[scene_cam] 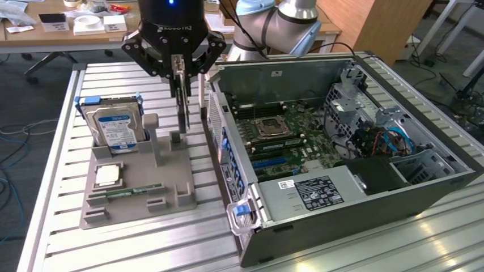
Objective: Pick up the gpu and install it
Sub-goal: 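Pick up the gpu and move the gpu toward the slot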
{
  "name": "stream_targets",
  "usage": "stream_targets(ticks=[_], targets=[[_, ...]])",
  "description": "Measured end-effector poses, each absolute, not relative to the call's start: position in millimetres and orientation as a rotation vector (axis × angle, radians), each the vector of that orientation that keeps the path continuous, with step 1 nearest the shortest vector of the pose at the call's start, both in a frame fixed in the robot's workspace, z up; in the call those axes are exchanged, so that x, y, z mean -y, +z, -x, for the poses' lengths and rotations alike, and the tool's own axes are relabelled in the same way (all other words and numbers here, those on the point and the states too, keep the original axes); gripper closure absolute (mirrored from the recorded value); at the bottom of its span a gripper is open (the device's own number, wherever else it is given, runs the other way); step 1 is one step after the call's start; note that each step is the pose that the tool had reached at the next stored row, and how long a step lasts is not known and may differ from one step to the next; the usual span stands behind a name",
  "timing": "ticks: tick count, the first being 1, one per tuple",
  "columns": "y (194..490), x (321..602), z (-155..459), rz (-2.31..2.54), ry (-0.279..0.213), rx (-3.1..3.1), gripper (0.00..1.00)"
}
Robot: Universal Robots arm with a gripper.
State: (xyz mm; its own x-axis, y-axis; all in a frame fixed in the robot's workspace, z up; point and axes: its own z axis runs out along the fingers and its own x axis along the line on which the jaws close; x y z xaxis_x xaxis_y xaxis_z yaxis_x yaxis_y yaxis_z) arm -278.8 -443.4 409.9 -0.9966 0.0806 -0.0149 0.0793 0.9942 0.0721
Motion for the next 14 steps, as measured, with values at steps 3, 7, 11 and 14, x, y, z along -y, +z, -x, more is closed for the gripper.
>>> stream_targets(ticks=[3,7,11,14], targets=[[409.9,443.4,276.7,-0.125,0.112,-3.119,0.73],[409.9,443.4,273.3,-0.125,0.112,-3.119,0.73],[409.9,443.4,269.6,-0.125,0.112,-3.119,0.73],[409.9,443.4,266.7,-0.125,0.112,-3.119,0.73]])
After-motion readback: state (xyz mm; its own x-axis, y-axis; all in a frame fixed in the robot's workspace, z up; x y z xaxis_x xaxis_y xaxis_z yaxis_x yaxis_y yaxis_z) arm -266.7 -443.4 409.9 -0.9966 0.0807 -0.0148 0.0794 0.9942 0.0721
